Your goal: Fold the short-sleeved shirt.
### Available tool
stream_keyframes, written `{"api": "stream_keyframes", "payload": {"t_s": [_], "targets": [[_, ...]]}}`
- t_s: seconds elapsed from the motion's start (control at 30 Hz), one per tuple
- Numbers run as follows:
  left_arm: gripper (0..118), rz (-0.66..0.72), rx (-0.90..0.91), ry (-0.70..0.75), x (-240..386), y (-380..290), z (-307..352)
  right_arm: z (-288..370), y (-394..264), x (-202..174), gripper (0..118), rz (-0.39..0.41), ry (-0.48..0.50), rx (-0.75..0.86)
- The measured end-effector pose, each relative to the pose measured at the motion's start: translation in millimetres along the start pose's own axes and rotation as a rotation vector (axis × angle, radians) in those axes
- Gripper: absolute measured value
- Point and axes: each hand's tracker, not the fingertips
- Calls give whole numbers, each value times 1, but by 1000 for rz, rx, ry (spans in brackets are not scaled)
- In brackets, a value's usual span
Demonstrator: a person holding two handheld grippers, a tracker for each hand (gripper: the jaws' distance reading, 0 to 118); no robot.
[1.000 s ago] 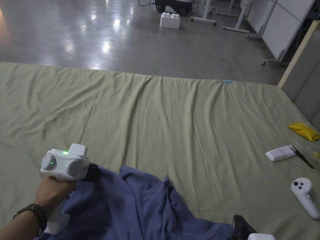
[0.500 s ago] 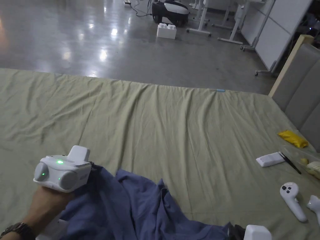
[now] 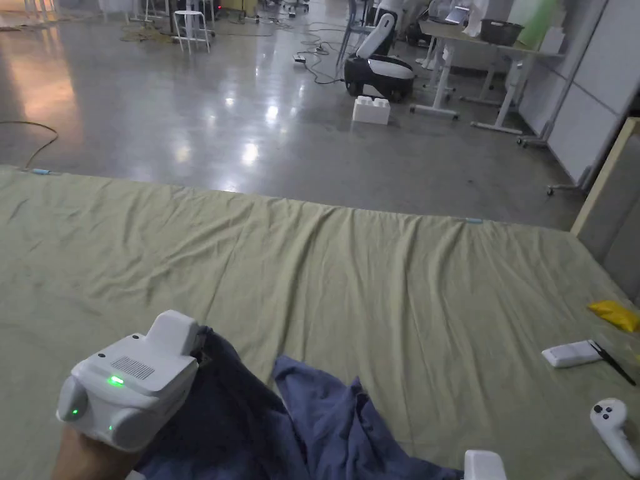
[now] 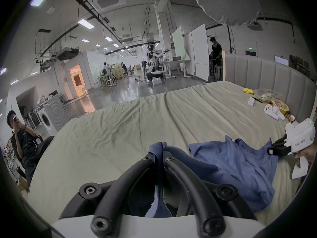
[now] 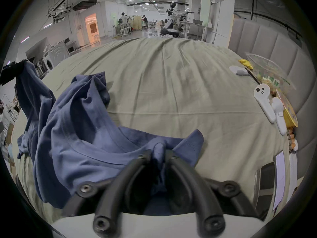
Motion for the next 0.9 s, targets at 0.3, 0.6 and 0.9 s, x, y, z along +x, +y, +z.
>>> {"api": "stream_keyframes", "payload": {"t_s": [0.3, 0.6, 0.9], "targets": [[7, 81, 98, 51, -36, 23, 51, 74, 39, -3, 7, -7, -29, 192], [7, 73, 235, 156, -96, 85, 114, 170, 122, 2, 7, 31, -75, 426], [7, 177, 279, 237, -154, 130, 161, 250, 203, 23, 7, 38, -131, 605]]}}
